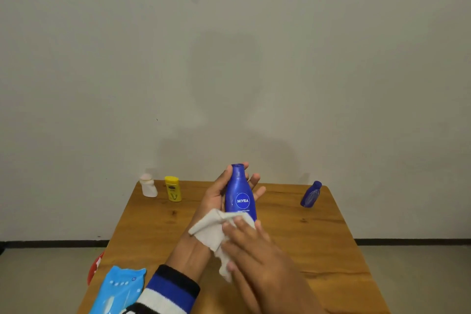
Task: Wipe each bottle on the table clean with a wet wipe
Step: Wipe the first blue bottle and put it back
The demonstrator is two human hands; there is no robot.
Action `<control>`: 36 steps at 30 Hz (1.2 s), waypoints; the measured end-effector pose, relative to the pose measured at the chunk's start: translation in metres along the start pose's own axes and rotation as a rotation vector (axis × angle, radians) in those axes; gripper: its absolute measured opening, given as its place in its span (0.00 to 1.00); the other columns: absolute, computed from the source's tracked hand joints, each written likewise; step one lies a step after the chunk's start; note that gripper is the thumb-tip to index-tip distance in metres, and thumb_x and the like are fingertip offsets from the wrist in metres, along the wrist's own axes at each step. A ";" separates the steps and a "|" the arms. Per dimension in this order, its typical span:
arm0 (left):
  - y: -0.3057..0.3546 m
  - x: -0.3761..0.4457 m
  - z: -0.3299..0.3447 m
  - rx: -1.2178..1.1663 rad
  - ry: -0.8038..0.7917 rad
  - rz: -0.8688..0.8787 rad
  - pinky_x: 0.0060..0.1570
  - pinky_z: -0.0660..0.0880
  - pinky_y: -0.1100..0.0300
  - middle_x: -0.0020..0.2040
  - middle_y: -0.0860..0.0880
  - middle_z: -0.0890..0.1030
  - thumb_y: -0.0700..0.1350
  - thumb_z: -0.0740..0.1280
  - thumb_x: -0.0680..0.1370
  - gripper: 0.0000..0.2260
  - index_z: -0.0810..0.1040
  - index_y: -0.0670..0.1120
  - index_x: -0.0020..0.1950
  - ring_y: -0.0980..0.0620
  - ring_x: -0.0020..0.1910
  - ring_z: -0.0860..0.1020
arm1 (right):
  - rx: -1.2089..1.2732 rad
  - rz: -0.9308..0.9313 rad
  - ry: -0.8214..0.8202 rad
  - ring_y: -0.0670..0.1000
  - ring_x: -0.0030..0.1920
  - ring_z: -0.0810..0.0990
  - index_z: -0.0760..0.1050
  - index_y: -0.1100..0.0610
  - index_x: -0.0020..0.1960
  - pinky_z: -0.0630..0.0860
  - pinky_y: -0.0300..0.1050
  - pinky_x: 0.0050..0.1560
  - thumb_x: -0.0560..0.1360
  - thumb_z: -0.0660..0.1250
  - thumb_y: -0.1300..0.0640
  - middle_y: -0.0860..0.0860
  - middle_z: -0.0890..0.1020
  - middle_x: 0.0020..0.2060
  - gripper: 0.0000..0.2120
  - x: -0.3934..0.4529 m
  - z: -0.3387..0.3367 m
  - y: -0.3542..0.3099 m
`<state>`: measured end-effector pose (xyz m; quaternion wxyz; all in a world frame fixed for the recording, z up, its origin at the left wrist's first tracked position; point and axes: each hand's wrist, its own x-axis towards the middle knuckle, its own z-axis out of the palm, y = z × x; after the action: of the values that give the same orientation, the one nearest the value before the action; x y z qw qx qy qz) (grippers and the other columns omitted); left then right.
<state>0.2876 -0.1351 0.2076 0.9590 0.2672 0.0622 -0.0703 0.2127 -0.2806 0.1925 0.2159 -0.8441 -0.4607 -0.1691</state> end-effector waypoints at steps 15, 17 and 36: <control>0.007 -0.018 0.017 0.003 0.047 -0.044 0.62 0.76 0.54 0.37 0.57 0.83 0.45 0.61 0.81 0.08 0.79 0.46 0.51 0.58 0.46 0.84 | -0.045 0.003 0.018 0.55 0.77 0.60 0.65 0.61 0.74 0.64 0.52 0.73 0.78 0.63 0.59 0.55 0.66 0.75 0.25 0.015 -0.012 -0.007; -0.004 -0.025 0.017 0.010 -0.013 -0.123 0.70 0.68 0.55 0.41 0.55 0.86 0.46 0.57 0.84 0.11 0.79 0.47 0.53 0.59 0.52 0.81 | 0.035 0.151 0.042 0.50 0.79 0.54 0.62 0.61 0.76 0.55 0.48 0.76 0.76 0.58 0.61 0.54 0.59 0.78 0.28 0.039 -0.027 -0.001; 0.005 -0.034 0.035 -0.034 -0.036 -0.066 0.62 0.74 0.45 0.47 0.43 0.83 0.52 0.64 0.80 0.12 0.81 0.45 0.52 0.46 0.47 0.83 | -0.085 0.299 -0.139 0.49 0.78 0.33 0.40 0.57 0.80 0.38 0.49 0.77 0.80 0.48 0.54 0.51 0.37 0.79 0.31 0.068 -0.050 -0.022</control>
<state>0.2583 -0.1456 0.2448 0.9615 0.2476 0.0552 -0.1058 0.2244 -0.2482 0.2724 0.1701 -0.9213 -0.3363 -0.0956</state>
